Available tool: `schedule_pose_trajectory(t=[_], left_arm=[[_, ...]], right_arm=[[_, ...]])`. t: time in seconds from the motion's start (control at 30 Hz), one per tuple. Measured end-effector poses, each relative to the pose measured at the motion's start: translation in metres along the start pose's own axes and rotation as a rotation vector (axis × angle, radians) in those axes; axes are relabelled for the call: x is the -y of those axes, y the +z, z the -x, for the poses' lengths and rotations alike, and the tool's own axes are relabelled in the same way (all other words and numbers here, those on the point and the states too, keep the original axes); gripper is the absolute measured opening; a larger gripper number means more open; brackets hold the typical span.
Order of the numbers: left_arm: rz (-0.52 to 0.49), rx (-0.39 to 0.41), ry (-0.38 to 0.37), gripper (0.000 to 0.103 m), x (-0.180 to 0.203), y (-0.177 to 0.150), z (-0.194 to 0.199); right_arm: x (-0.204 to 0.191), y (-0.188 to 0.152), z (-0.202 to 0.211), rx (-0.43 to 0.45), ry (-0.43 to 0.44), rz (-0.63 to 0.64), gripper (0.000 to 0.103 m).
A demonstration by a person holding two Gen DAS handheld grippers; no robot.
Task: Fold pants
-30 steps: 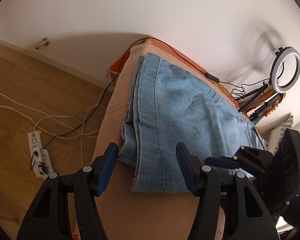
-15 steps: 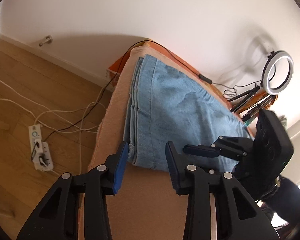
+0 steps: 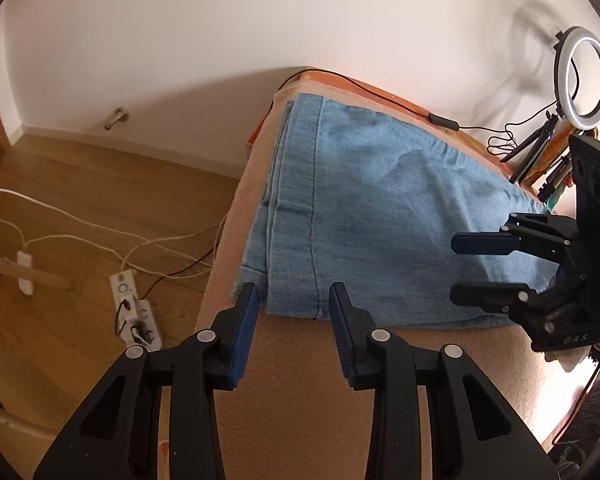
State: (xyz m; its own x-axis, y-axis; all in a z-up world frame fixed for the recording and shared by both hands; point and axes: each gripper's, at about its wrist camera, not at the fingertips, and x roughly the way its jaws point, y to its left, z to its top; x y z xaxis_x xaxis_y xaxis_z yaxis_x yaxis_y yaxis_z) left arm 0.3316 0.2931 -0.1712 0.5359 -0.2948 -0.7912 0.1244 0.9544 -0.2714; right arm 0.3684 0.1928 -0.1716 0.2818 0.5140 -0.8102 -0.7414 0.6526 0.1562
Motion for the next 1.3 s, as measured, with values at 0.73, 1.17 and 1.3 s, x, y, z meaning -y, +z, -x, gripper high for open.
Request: schedule_pose_trajectory(t=[0.73,1.17,1.3], left_arm=[[0.075,0.087,0.02,0.002,-0.015,0.006,0.016],[0.144,0.066,-0.045,0.038,-0.023,-0.002,0.014],[0.131,0.037,-0.042,0.039,-0.015,-0.001,0.004]], right_arm=[[-0.018,-0.015,-0.004,-0.039,-0.022,0.085,0.002],[-0.007,-0.026,0.009,-0.052,-0.044,0.091,0.04],[0.0,-0.043,0.017,-0.088,-0.047,0.104,0.04]])
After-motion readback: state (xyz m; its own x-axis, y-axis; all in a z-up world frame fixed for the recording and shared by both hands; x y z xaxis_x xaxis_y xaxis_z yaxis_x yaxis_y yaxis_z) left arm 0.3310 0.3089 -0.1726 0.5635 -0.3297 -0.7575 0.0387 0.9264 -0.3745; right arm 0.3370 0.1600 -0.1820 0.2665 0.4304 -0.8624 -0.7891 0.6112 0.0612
